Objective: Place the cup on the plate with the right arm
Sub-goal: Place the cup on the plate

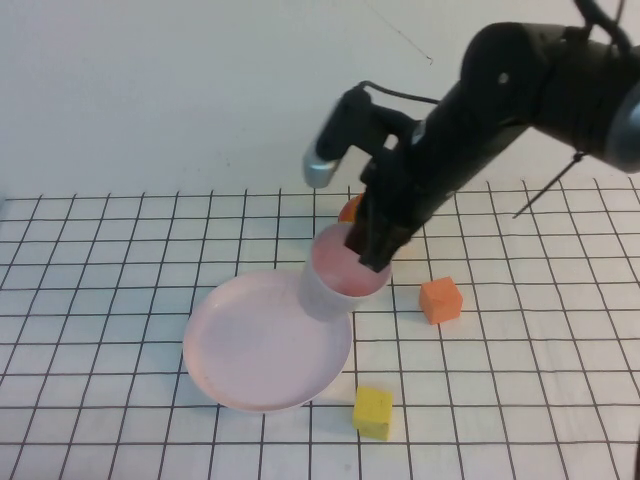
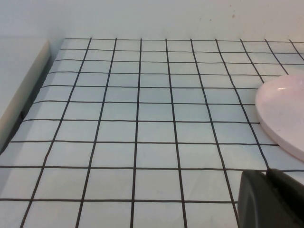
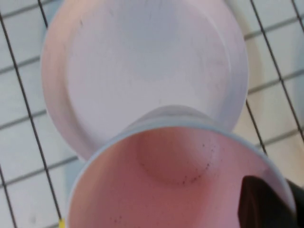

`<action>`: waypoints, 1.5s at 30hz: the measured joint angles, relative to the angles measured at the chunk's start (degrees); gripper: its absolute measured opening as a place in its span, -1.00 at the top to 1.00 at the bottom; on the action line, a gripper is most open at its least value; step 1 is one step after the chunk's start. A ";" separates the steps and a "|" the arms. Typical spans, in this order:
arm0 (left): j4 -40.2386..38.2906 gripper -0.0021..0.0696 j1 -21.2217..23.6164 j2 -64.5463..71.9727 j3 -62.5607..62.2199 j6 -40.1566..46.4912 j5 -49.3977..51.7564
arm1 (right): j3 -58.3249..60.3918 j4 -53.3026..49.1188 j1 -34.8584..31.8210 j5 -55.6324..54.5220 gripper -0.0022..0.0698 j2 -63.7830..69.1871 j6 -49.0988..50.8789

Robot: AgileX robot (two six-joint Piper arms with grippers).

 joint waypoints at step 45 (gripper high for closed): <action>0.00 0.95 0.00 0.00 0.00 0.00 0.00 | -29.79 -5.30 6.87 12.15 0.29 16.85 11.91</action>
